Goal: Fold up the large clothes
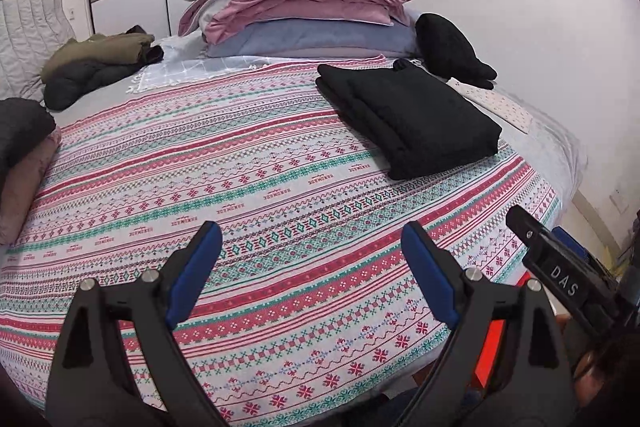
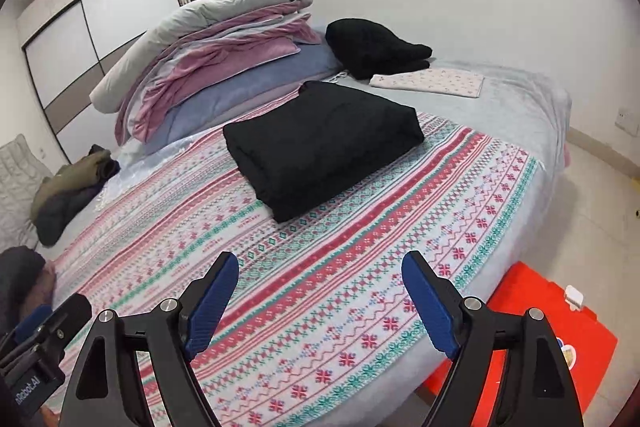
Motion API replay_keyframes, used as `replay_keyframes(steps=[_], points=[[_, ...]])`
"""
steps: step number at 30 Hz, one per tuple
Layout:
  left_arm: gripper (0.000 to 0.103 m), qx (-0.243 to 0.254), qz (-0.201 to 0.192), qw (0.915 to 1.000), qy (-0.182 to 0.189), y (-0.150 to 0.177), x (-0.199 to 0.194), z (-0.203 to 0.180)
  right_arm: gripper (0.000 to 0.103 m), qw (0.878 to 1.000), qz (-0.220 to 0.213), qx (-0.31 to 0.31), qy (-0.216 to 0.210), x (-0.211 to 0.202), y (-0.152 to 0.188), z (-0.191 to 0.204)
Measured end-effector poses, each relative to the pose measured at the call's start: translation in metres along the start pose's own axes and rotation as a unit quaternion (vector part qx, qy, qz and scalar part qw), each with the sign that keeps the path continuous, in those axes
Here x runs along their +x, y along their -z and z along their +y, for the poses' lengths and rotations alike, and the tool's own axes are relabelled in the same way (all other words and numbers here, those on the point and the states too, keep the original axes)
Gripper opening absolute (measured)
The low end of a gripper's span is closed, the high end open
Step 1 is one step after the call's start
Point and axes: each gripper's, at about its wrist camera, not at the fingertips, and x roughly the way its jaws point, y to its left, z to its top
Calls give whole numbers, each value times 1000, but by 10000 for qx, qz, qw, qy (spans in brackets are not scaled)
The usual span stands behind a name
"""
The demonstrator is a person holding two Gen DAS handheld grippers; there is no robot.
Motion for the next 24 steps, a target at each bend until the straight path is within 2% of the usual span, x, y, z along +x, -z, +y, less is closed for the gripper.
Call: replay_keyframes(steps=[4, 9, 13, 21, 24], points=[[91, 119, 88, 9997, 205, 6, 8, -12, 85, 10000, 6, 72, 56, 6, 14, -10], [91, 240, 81, 9994, 229, 7, 18, -26, 85, 9997, 240, -94, 47, 15, 23, -12], [91, 239, 263, 9991, 218, 10, 33, -29, 85, 9997, 37, -182, 161, 8, 22, -13], [91, 144, 300, 9993, 179, 22, 38, -33, 86, 9976, -283, -564, 278, -3, 22, -9], [91, 324, 441, 9985, 79, 27, 38, -40, 90, 9946, -117, -941, 430, -1, 24, -5]])
